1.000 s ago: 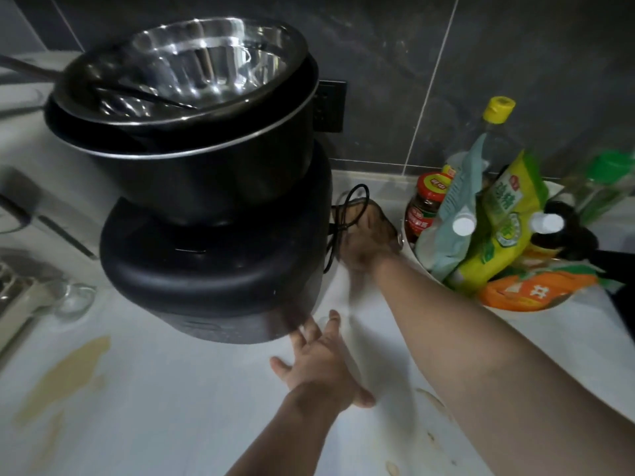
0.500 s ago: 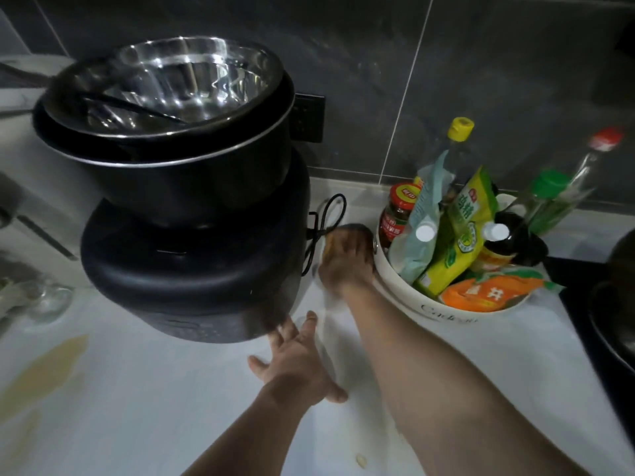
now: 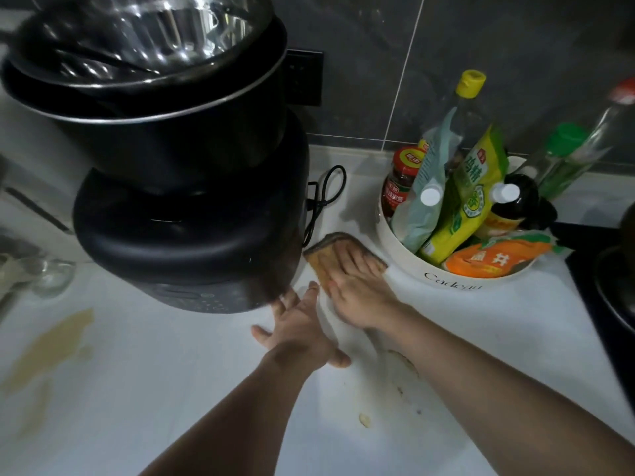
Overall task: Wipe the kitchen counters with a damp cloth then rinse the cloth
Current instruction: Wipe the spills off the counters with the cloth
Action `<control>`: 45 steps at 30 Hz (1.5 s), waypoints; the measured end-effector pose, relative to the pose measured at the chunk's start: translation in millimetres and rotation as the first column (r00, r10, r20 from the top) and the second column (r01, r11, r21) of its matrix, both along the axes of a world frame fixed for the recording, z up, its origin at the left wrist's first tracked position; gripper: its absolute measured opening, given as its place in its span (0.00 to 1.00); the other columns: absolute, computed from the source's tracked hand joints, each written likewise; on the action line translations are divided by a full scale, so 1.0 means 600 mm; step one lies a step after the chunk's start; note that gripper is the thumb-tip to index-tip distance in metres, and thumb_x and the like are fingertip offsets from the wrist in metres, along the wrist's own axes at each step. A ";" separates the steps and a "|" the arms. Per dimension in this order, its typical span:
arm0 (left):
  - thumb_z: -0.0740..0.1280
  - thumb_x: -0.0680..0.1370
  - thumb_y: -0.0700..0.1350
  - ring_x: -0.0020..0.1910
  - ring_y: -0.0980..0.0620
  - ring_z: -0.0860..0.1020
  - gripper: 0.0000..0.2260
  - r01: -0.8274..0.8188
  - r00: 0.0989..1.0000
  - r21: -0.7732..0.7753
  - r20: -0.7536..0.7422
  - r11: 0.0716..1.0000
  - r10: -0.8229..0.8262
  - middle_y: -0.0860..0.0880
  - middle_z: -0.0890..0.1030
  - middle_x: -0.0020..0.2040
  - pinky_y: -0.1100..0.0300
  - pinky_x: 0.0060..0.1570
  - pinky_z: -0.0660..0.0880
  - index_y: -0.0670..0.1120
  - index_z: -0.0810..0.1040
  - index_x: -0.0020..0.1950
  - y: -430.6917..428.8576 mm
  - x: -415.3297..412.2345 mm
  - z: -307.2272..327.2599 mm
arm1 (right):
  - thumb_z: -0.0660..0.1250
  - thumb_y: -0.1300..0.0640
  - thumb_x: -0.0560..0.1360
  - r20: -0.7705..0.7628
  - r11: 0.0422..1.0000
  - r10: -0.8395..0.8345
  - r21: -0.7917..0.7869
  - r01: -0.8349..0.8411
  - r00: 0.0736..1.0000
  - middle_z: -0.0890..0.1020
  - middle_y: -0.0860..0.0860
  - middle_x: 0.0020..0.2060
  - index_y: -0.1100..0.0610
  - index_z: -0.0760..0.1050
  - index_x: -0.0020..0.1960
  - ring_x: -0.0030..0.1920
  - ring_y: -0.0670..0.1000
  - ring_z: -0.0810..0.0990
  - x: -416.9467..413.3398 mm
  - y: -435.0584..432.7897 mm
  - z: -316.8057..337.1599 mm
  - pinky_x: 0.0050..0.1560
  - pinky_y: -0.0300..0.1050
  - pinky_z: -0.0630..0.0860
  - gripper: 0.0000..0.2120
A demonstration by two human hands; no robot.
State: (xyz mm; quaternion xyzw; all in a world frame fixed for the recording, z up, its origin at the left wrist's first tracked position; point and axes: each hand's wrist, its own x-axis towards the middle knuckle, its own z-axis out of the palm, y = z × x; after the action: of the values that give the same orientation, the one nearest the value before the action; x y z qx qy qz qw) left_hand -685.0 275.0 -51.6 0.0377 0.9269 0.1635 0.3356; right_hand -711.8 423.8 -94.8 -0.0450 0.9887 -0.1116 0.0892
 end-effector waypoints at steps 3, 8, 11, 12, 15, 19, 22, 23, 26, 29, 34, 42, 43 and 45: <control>0.81 0.63 0.58 0.79 0.46 0.37 0.61 -0.006 1.000 0.002 0.001 1.000 0.006 0.50 0.38 0.81 0.29 0.71 0.47 0.60 0.38 0.79 0.003 -0.002 -0.005 | 0.54 0.47 0.78 0.076 0.982 -0.185 0.037 0.183 0.980 0.42 0.56 0.78 0.50 0.39 0.78 0.78 0.59 0.41 -0.079 0.001 0.011 0.76 0.55 0.41 0.35; 0.80 0.63 0.58 0.80 0.48 0.39 0.57 -0.009 0.999 -0.005 -0.036 1.000 0.008 0.51 0.40 0.81 0.31 0.73 0.48 0.60 0.45 0.80 -0.003 0.004 -0.005 | 0.54 0.50 0.80 0.058 0.999 -0.030 -0.023 0.032 0.998 0.36 0.54 0.78 0.52 0.39 0.79 0.77 0.56 0.33 -0.068 -0.058 0.000 0.73 0.52 0.34 0.34; 0.80 0.63 0.59 0.80 0.48 0.41 0.57 0.010 0.998 0.023 -0.062 1.000 -0.009 0.50 0.41 0.81 0.32 0.72 0.49 0.60 0.45 0.80 -0.010 0.009 -0.003 | 0.50 0.48 0.81 0.021 0.999 0.013 -0.033 -0.012 1.000 0.38 0.52 0.78 0.48 0.43 0.79 0.77 0.54 0.35 -0.009 -0.011 -0.005 0.75 0.52 0.34 0.30; 0.80 0.62 0.59 0.80 0.47 0.41 0.57 0.015 0.998 0.032 -0.066 0.999 -0.013 0.50 0.41 0.81 0.31 0.72 0.49 0.60 0.44 0.80 -0.012 0.009 -0.003 | 0.50 0.48 0.81 0.023 0.999 -0.037 -0.025 0.038 0.999 0.39 0.52 0.78 0.48 0.43 0.79 0.77 0.54 0.35 0.015 0.010 -0.004 0.75 0.52 0.35 0.30; 0.80 0.62 0.59 0.80 0.46 0.41 0.58 0.023 0.998 0.037 -0.065 0.999 -0.020 0.49 0.42 0.81 0.30 0.71 0.50 0.60 0.44 0.80 -0.012 0.007 0.000 | 0.46 0.46 0.80 0.037 0.985 -0.171 -0.018 0.172 0.985 0.37 0.51 0.78 0.47 0.42 0.79 0.77 0.50 0.33 0.103 0.063 0.000 0.72 0.47 0.30 0.29; 0.80 0.62 0.59 0.80 0.46 0.42 0.58 0.024 0.998 0.022 -0.060 0.999 -0.023 0.49 0.43 0.81 0.29 0.70 0.50 0.60 0.44 0.80 -0.010 0.009 0.001 | 0.39 0.45 0.76 0.083 0.974 -0.226 0.036 0.224 0.971 0.39 0.50 0.78 0.47 0.40 0.79 0.77 0.51 0.36 0.159 0.093 0.007 0.73 0.48 0.33 0.31; 0.80 0.61 0.59 0.80 0.46 0.42 0.59 0.021 0.998 0.017 -0.059 1.000 -0.020 0.50 0.43 0.81 0.29 0.70 0.51 0.60 0.44 0.80 -0.009 0.008 0.001 | 0.46 0.44 0.79 0.083 0.956 -0.293 0.056 0.289 0.953 0.39 0.54 0.78 0.49 0.40 0.79 0.77 0.57 0.36 0.130 0.057 0.001 0.75 0.55 0.34 0.32; 0.81 0.61 0.59 0.80 0.47 0.42 0.59 0.020 0.998 0.017 -0.057 1.000 -0.019 0.50 0.43 0.81 0.29 0.70 0.51 0.60 0.44 0.80 -0.007 0.007 0.001 | 0.49 0.44 0.80 0.094 0.960 -0.279 0.039 0.277 0.956 0.38 0.54 0.78 0.49 0.40 0.79 0.77 0.58 0.35 0.109 0.040 0.000 0.75 0.56 0.35 0.32; 0.80 0.61 0.58 0.80 0.47 0.42 0.58 0.019 0.998 0.017 -0.066 1.000 -0.018 0.50 0.43 0.81 0.30 0.71 0.52 0.59 0.44 0.80 -0.005 0.007 0.003 | 0.50 0.46 0.81 0.120 0.992 -0.125 -0.016 0.128 0.985 0.38 0.54 0.78 0.48 0.41 0.79 0.77 0.58 0.34 0.044 -0.014 0.007 0.76 0.56 0.36 0.30; 0.80 0.61 0.61 0.78 0.48 0.55 0.55 -0.010 0.992 0.126 -0.123 0.992 0.026 0.50 0.55 0.80 0.40 0.73 0.58 0.57 0.51 0.80 -0.020 0.010 0.008 | 0.52 0.48 0.80 0.095 0.999 -0.039 -0.020 0.041 0.995 0.39 0.53 0.78 0.48 0.43 0.79 0.77 0.55 0.36 0.040 -0.022 0.014 0.75 0.52 0.36 0.31; 0.74 0.63 0.70 0.69 0.51 0.70 0.43 0.049 0.958 0.141 -0.288 0.989 -0.007 0.54 0.70 0.72 0.58 0.66 0.69 0.57 0.66 0.74 -0.081 0.046 0.055 | 0.49 0.39 0.75 0.118 0.991 -0.134 0.025 0.132 0.984 0.33 0.47 0.74 0.49 0.38 0.79 0.77 0.54 0.34 0.168 0.081 0.017 0.74 0.49 0.33 0.37; 0.76 0.55 0.72 0.78 0.40 0.35 0.70 0.376 0.915 -0.290 -0.031 0.880 -0.401 0.43 0.32 0.79 0.40 0.76 0.41 0.49 0.33 0.79 -0.084 0.145 0.028 | 0.51 0.46 0.81 0.185 0.887 -0.460 0.060 0.458 0.868 0.40 0.57 0.78 0.49 0.41 0.79 0.78 0.59 0.39 0.207 0.092 0.022 0.75 0.54 0.38 0.31; 0.76 0.55 0.71 0.77 0.38 0.33 0.70 0.379 0.913 -0.307 -0.031 0.873 -0.407 0.42 0.31 0.78 0.40 0.76 0.40 0.49 0.31 0.78 -0.082 0.150 0.019 | 0.53 0.47 0.81 0.181 0.908 -0.418 0.044 0.417 0.890 0.40 0.57 0.78 0.50 0.42 0.79 0.77 0.60 0.39 0.193 0.070 0.021 0.75 0.54 0.38 0.31; 0.77 0.55 0.70 0.77 0.37 0.32 0.70 0.367 0.916 -0.313 -0.041 0.876 -0.398 0.42 0.30 0.78 0.40 0.75 0.39 0.49 0.31 0.78 -0.082 0.151 0.013 | 0.52 0.51 0.81 0.195 0.943 -0.326 -0.003 0.333 0.925 0.38 0.57 0.78 0.49 0.41 0.79 0.77 0.60 0.38 0.163 0.027 0.023 0.75 0.53 0.37 0.31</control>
State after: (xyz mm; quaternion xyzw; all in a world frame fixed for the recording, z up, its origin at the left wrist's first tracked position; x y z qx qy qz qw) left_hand -594.6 225.9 -43.8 0.1776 0.9312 -0.0503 0.3144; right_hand -614.2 440.1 -81.0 0.1311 0.9668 -0.1466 0.1631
